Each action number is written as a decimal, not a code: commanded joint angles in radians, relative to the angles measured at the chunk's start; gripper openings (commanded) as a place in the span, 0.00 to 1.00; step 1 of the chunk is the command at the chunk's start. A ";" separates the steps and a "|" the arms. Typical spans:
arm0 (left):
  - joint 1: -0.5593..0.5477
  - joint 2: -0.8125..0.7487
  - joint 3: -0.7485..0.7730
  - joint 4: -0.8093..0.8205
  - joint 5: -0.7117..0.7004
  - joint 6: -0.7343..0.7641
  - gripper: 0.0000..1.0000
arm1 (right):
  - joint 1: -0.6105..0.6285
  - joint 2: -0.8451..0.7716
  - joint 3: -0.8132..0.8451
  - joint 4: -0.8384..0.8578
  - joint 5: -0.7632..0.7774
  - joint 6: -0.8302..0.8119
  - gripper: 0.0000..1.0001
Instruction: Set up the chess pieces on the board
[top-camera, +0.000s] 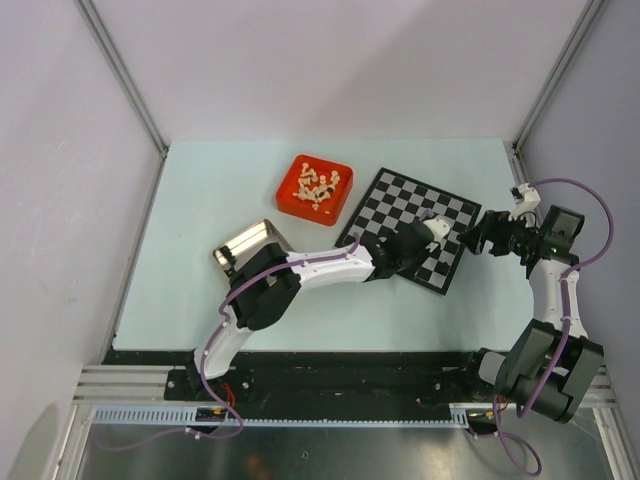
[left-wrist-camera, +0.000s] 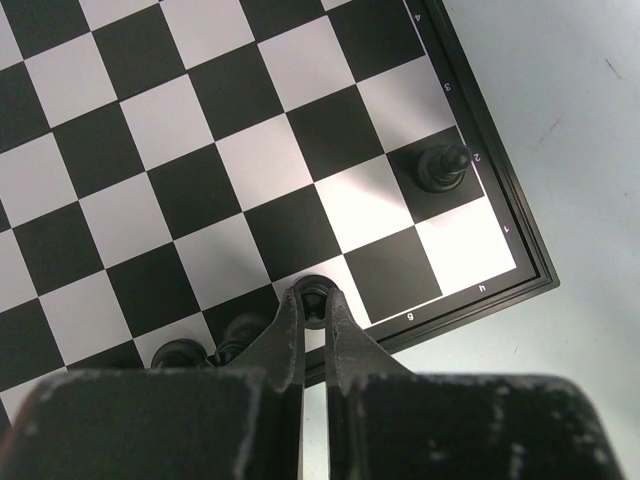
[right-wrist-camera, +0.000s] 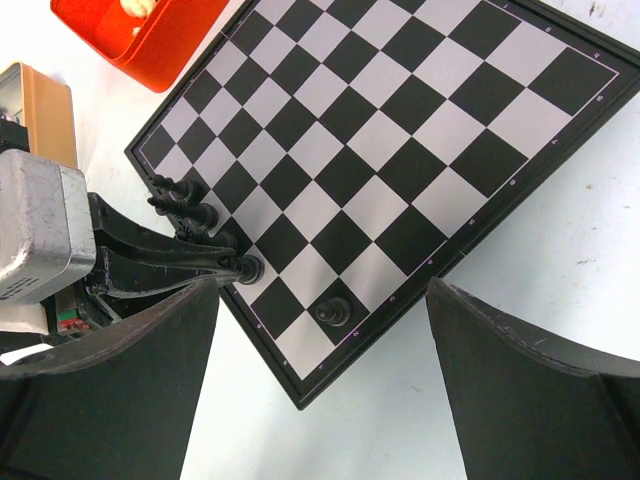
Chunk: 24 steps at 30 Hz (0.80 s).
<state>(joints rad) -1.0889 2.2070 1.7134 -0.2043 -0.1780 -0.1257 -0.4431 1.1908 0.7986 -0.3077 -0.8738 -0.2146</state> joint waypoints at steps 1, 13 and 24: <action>0.001 -0.016 0.026 0.019 0.017 -0.011 0.03 | -0.006 0.003 -0.004 0.038 -0.024 -0.011 0.90; 0.001 -0.033 0.002 0.022 0.018 -0.025 0.03 | -0.008 0.001 -0.004 0.038 -0.025 -0.009 0.91; 0.001 -0.058 -0.018 0.020 0.026 -0.040 0.03 | -0.008 0.003 -0.004 0.038 -0.027 -0.009 0.90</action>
<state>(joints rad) -1.0889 2.2066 1.7107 -0.2024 -0.1707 -0.1425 -0.4473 1.1927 0.7986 -0.3069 -0.8806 -0.2142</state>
